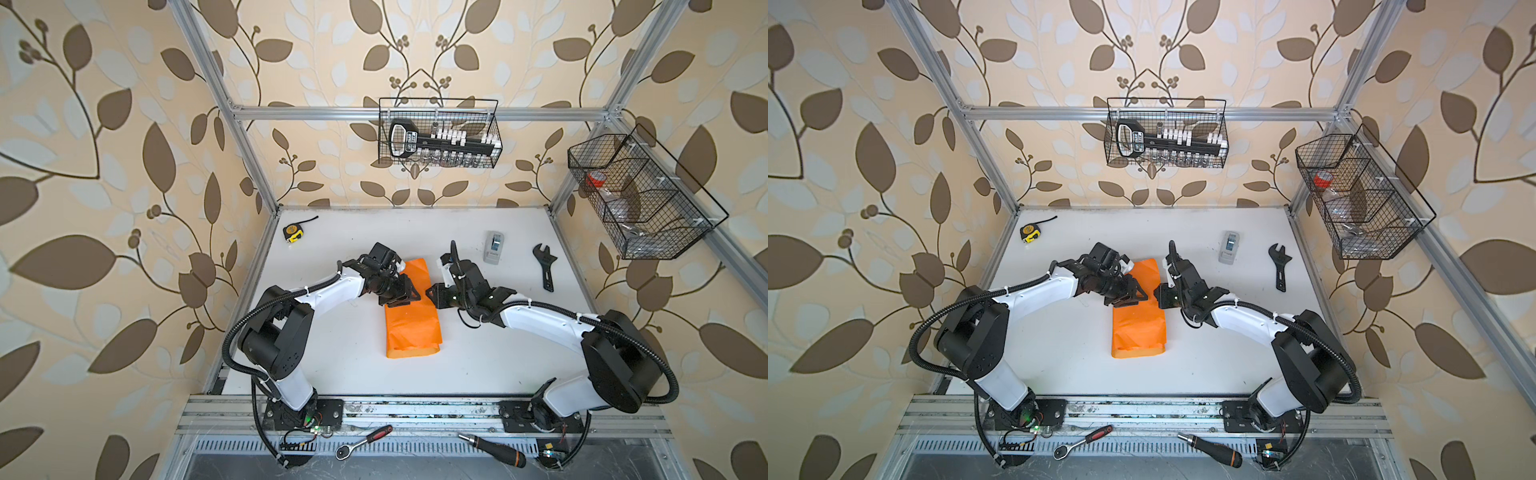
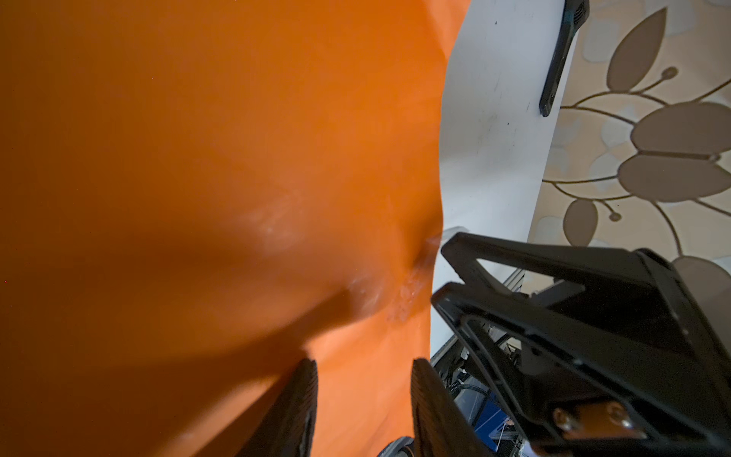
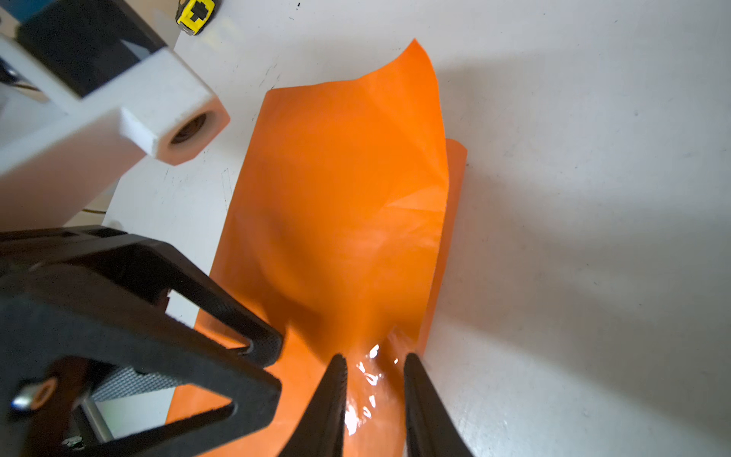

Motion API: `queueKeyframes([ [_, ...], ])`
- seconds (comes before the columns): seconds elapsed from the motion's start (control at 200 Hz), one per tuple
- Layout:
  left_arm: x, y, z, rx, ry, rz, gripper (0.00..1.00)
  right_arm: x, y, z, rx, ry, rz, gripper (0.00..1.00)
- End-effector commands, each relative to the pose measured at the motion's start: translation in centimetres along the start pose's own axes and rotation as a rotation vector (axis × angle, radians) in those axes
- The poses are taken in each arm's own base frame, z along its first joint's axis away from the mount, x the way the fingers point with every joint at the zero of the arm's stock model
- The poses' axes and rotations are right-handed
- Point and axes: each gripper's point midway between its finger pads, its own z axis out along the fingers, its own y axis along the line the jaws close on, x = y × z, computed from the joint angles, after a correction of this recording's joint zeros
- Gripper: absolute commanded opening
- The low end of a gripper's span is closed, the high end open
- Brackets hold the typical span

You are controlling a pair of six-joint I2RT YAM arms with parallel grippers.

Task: Wrap a gift box in wrapping paper
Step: Wrap the gift box with the wrapping paper.

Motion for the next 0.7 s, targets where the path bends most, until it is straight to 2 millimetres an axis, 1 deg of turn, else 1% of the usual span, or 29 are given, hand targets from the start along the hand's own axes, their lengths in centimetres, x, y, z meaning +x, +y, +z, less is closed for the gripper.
queueKeyframes([
  [0.0,2.5,3.9,1.8,-0.147,0.083,-0.069,0.43,-0.1,1.1,0.0,-0.024,0.019,-0.039,0.27],
  [0.115,2.5,3.9,1.9,-0.147,0.084,-0.069,0.43,0.5,1.4,0.3,-0.027,0.044,-0.039,0.27],
  [0.32,2.6,3.9,1.9,-0.148,0.085,-0.068,0.43,1.4,1.1,0.9,-0.013,0.069,-0.019,0.27],
  [0.455,2.6,4.0,1.9,-0.148,0.085,-0.069,0.43,1.7,1.0,1.3,-0.014,0.081,-0.009,0.27],
  [0.695,2.6,4.0,2.0,-0.147,0.086,-0.07,0.43,1.6,1.6,1.7,-0.05,0.079,0.004,0.29],
])
